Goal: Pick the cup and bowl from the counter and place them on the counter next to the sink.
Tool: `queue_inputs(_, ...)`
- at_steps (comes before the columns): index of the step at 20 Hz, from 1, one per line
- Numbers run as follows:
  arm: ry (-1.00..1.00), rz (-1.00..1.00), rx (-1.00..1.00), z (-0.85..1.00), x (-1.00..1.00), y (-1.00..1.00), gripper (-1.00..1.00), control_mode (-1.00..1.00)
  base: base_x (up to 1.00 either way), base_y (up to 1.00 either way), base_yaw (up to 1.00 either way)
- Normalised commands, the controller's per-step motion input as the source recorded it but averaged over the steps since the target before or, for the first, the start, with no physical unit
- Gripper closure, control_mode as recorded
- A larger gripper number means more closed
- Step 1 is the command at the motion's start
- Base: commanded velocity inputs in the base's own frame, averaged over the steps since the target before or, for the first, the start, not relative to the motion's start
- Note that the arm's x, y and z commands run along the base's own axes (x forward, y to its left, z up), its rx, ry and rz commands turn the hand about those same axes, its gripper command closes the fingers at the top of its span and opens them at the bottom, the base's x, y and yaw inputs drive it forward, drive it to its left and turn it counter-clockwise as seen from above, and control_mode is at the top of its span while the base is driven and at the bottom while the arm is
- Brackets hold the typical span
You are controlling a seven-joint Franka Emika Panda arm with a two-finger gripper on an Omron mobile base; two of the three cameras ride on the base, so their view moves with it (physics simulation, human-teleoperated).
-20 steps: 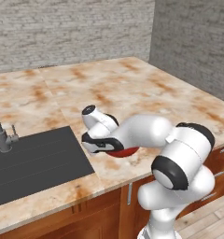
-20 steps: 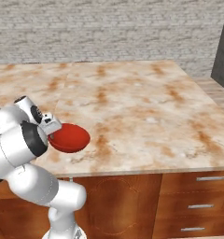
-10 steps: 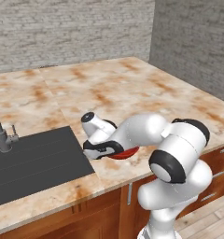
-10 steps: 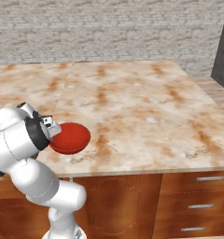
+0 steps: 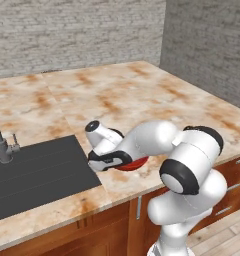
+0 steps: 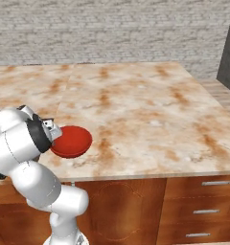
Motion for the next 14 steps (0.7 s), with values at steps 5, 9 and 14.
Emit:
queue_inputs(5, 0.00, 0.00, 0.00, 0.00, 0.00, 0.18, -1.00, -1.00, 0.00, 0.00, 0.00)
queue_inputs(9, 0.00, 0.00, 0.00, 0.00, 0.00, 0.00, -1.00, -1.00, 0.00, 0.00, 0.00)
queue_inputs(14, -0.01, 0.00, 0.00, 0.00, 0.00, 0.00, -1.00, -1.00, 0.00, 0.00, 0.00)
